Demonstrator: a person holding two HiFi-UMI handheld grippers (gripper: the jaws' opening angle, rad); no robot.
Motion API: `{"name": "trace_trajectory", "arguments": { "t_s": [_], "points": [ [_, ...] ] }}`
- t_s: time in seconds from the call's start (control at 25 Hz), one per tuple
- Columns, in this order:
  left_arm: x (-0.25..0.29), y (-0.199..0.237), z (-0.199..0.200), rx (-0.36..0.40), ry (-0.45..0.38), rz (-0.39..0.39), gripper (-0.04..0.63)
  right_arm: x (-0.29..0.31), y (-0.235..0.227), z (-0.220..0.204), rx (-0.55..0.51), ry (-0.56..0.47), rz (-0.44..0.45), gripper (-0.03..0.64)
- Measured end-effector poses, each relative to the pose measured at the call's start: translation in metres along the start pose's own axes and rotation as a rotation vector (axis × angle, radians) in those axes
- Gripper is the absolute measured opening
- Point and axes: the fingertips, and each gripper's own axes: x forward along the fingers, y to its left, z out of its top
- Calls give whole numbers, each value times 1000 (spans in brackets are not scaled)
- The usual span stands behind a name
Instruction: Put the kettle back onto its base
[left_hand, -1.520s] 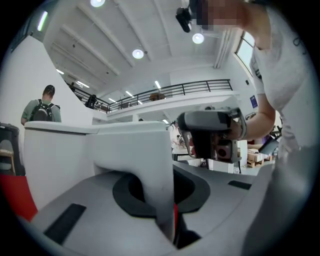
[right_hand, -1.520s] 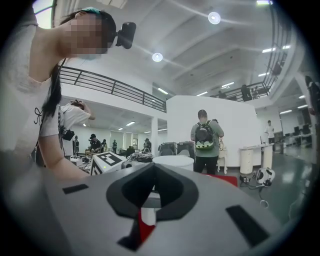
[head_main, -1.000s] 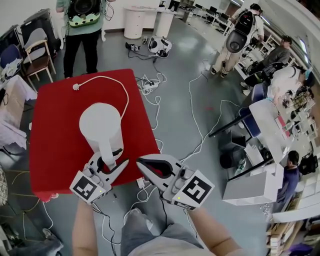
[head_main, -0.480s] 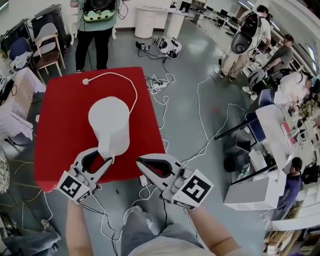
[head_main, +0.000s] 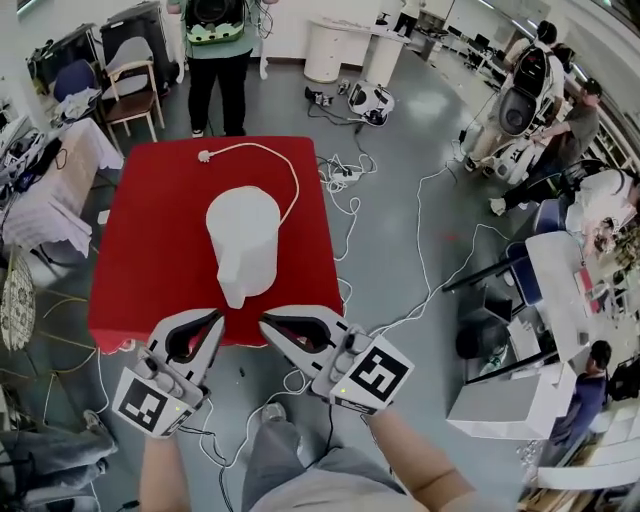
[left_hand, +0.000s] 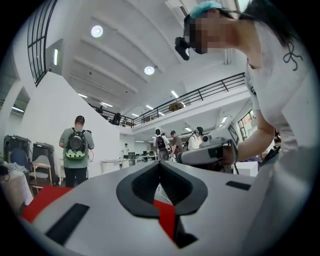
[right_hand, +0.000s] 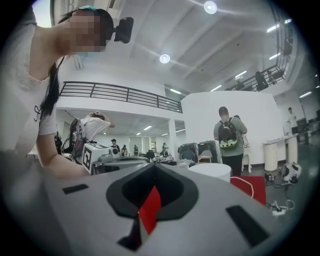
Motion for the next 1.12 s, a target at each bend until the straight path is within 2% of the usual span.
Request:
{"name": "trace_trajectory", "arguments": {
  "t_s": [0.16,0.32,0.6,1.12],
  "points": [
    [-10,-29,27,0,41,33,9,-7,18,12,-3,-17,44,9],
    [-19,-50,49,-1,36,86,9,-14,38,23,-18,-28,79,9],
    [-36,-87,63,11,37,166,9,-40,75,41,-56,-70,102,8],
    [-52,-136,82,30,8,187,9,-76,118,52,-89,-68,111,8]
  ]
}}
